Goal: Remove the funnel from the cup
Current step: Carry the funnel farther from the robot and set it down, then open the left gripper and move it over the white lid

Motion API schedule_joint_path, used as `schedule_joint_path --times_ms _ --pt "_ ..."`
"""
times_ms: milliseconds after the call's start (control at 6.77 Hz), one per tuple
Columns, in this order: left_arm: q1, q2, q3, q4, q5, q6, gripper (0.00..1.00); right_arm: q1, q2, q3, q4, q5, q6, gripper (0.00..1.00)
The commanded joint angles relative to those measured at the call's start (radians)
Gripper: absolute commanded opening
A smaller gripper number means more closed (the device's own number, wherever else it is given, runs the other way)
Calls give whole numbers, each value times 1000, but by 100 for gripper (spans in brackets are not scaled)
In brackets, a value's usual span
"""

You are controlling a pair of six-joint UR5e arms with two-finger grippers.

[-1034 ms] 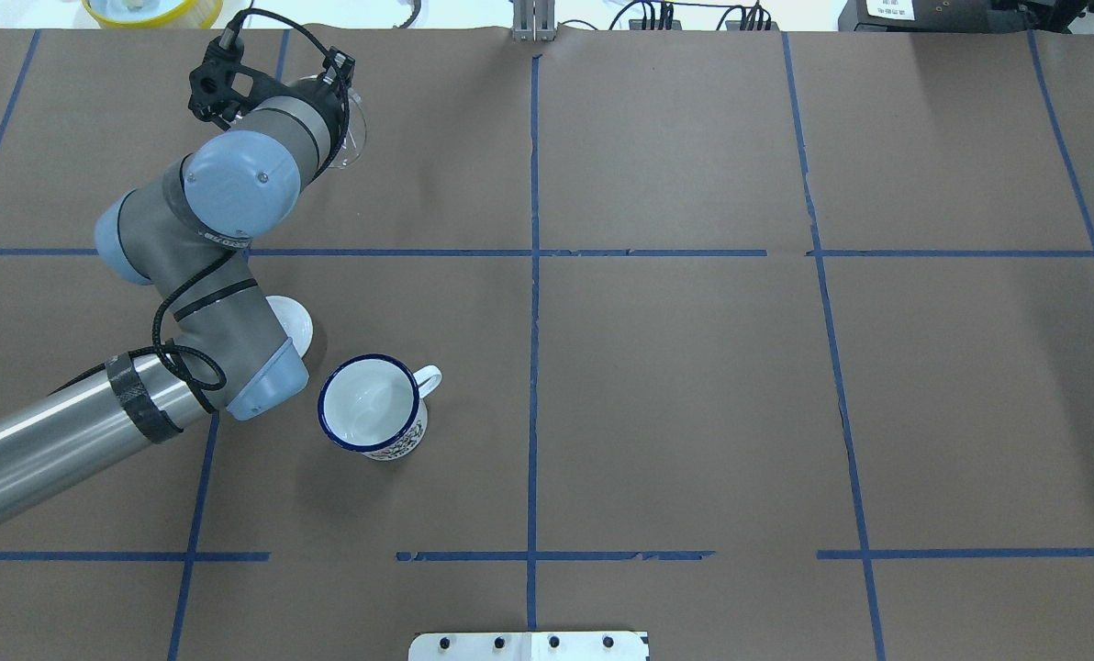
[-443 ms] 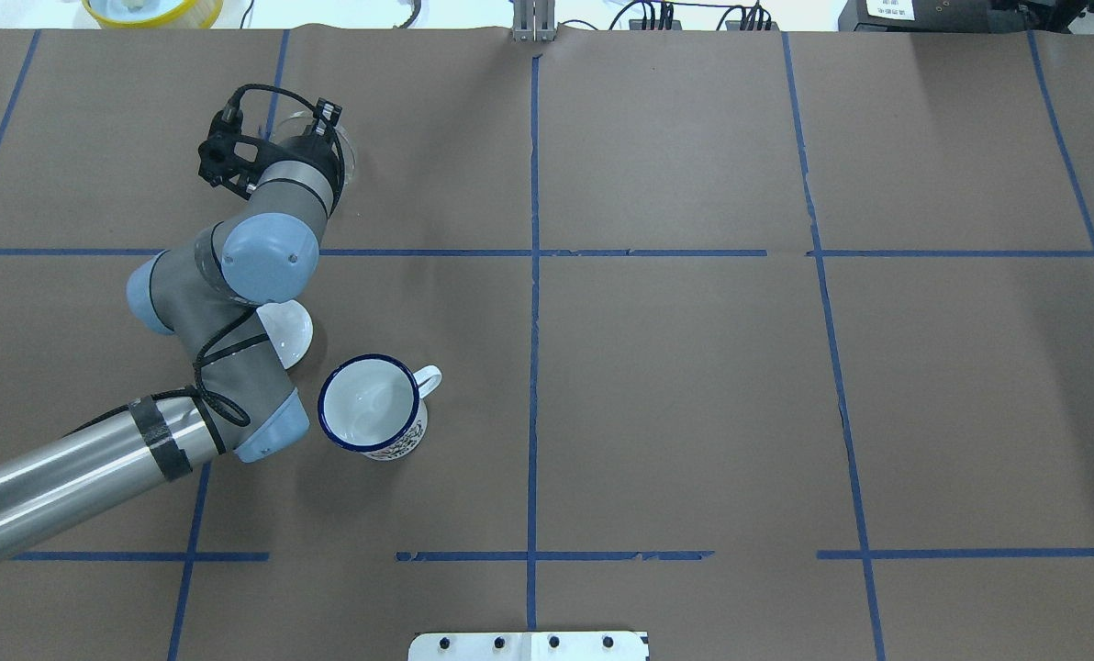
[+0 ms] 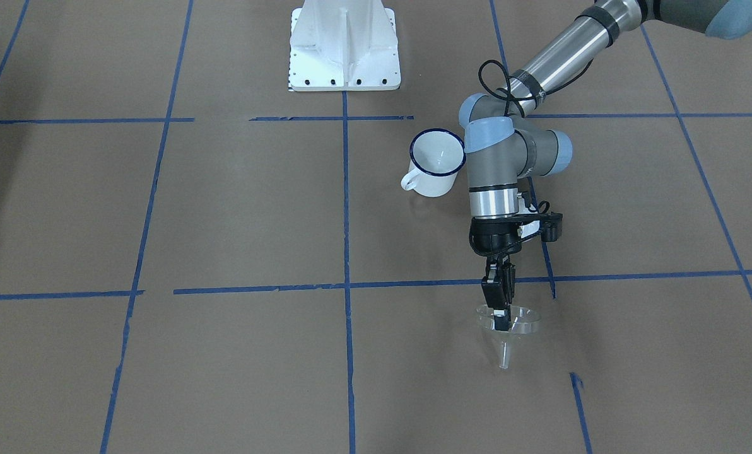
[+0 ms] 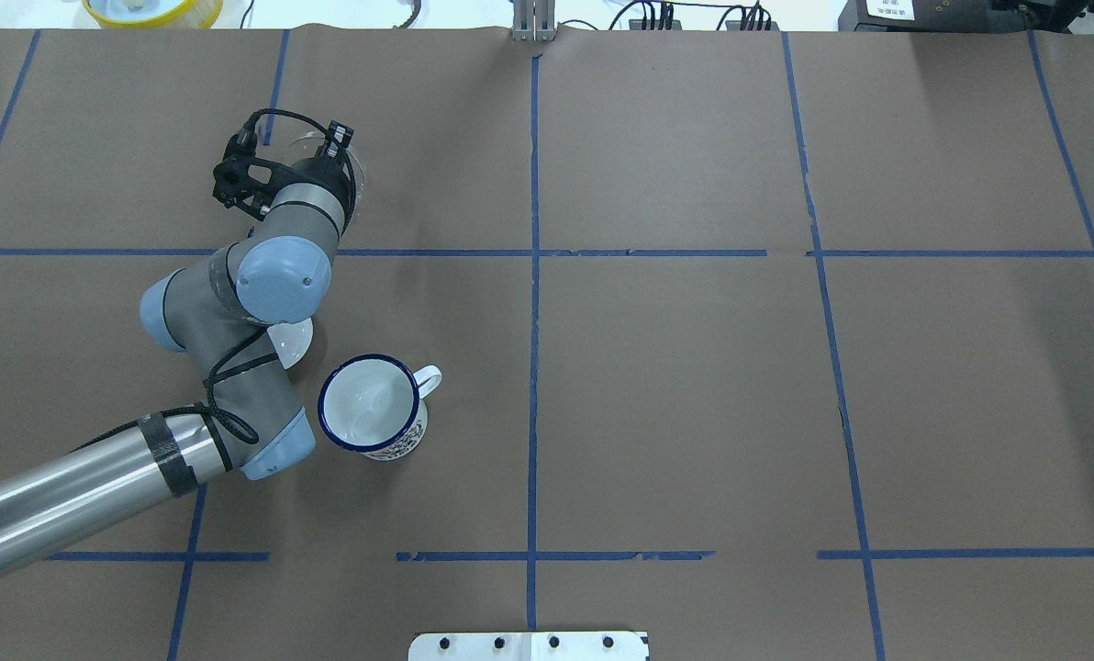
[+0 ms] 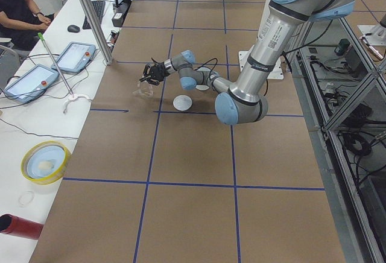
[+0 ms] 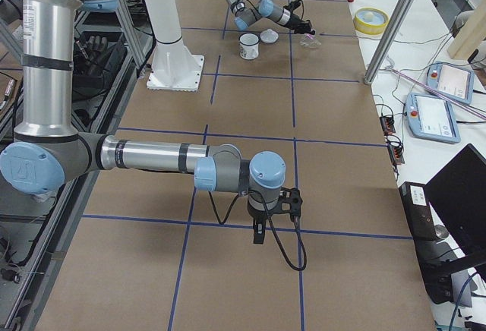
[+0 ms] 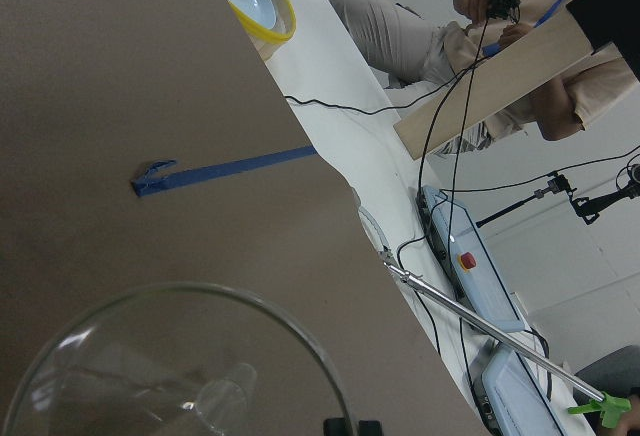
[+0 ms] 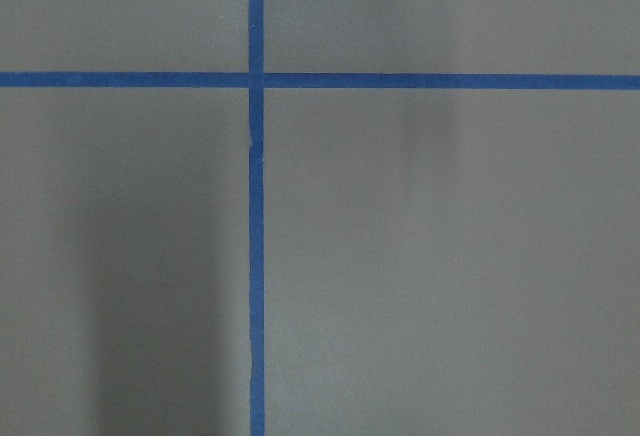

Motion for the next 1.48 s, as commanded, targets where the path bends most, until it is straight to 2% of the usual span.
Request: schedule_joint_path --times_ms 0,148,295,443,591,739,886,1034,1330 --pt "-3 4 -17 9 -17 106 100 0 0 0 0 0 0 100" --pt "-21 9 -110 51 -130 212 100 0 0 -1 0 0 0 100" --pt "-53 47 -251 219 -290 295 100 0 0 0 0 0 0 100" --pt "-115 58 -387 396 -500 410 100 0 0 0 0 0 0 100" --pt "-141 70 -469 493 -599 507 100 0 0 0 0 0 0 100" --pt "-152 84 -499 582 -725 626 100 0 0 0 0 0 0 100" --pt "-182 113 -517 611 -846 769 100 0 0 0 0 0 0 100" --pt "-181 159 -518 608 -928 858 100 0 0 0 0 0 0 100" --pt "-169 219 -473 596 -935 949 100 0 0 0 0 0 0 100"
